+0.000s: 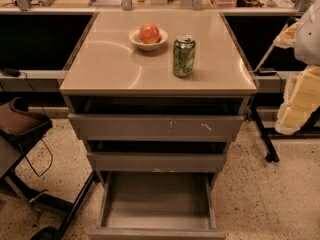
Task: Place green can into bottom drawer
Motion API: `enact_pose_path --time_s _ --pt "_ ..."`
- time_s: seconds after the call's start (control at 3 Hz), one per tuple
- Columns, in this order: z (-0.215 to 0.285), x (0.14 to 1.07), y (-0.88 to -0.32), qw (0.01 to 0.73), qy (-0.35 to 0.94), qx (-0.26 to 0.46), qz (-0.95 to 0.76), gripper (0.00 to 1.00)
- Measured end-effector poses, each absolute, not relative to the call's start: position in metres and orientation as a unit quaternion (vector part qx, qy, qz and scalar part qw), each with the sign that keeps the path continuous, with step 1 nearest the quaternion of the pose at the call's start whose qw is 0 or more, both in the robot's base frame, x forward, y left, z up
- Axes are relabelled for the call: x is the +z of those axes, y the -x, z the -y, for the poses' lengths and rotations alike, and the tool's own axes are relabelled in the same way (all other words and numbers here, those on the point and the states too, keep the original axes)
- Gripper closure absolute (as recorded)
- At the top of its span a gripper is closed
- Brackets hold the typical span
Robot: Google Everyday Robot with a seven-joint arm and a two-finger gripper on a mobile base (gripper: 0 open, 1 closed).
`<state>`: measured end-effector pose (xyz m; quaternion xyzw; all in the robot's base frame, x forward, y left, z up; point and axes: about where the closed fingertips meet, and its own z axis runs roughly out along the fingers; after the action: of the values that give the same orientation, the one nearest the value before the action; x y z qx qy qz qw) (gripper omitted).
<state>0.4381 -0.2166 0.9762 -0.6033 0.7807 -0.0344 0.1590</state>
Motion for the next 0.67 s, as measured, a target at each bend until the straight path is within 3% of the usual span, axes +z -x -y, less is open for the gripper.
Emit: enact_pose_path --time_s 0.67 --pt "0.215 0.977 -0.453 0.164 0.61 -0.021 -0.775 0.0"
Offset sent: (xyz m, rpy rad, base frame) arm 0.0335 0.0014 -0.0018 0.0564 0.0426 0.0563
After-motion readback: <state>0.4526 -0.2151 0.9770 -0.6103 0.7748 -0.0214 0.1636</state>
